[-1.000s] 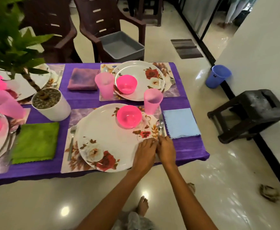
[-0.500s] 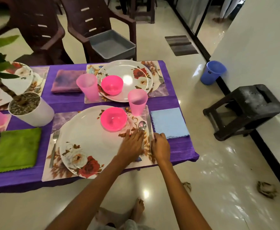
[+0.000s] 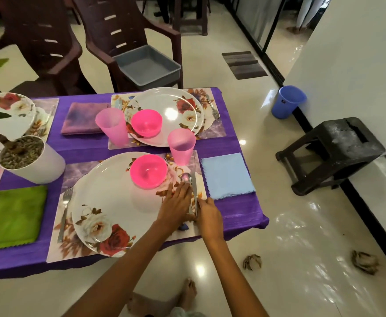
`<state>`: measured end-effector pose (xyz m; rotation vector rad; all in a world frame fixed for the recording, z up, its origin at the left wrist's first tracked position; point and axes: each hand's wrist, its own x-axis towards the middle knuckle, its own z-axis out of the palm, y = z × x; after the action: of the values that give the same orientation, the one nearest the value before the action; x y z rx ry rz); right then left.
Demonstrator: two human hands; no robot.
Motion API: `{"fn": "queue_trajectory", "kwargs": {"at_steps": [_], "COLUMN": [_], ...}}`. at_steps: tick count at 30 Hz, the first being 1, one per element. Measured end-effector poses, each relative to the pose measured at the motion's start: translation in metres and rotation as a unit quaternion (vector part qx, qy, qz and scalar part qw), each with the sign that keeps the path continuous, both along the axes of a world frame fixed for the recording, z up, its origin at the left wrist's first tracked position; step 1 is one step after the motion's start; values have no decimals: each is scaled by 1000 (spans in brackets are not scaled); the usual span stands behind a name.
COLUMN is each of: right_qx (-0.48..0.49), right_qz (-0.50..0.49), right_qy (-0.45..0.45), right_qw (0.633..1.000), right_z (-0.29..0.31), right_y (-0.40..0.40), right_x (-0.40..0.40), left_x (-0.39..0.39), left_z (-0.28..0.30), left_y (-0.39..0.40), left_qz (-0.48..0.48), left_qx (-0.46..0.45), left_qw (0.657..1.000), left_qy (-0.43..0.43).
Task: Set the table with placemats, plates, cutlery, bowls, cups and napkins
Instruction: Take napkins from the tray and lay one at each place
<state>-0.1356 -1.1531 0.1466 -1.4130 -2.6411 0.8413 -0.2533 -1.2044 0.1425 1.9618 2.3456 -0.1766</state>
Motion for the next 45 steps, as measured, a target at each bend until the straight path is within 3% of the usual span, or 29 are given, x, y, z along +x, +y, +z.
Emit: {"fn": "queue_trajectory", "kwargs": {"at_steps": [22,36,40,45], "right_qx": [10,-8,-10,14], "right_qz": [-69,-36,-89,-185], "right_qy": [14,5,56,85], "right_qw": [997,999,994,979], "right_z": [9,9,14,12], "right_y": [16,10,20,56], "right_x": [-3,-3,9,37], "left_x": [-8,-8,1,26], "left_z": [2,-1,2,5], "left_y": [-2,0,4,37], "left_qz": [-28,-30,-30,-31], "left_qx": [-27,-4,47,93], "left_qw": [997,997,996,987], "left_qy": [-60,-73,-67,-127]}}
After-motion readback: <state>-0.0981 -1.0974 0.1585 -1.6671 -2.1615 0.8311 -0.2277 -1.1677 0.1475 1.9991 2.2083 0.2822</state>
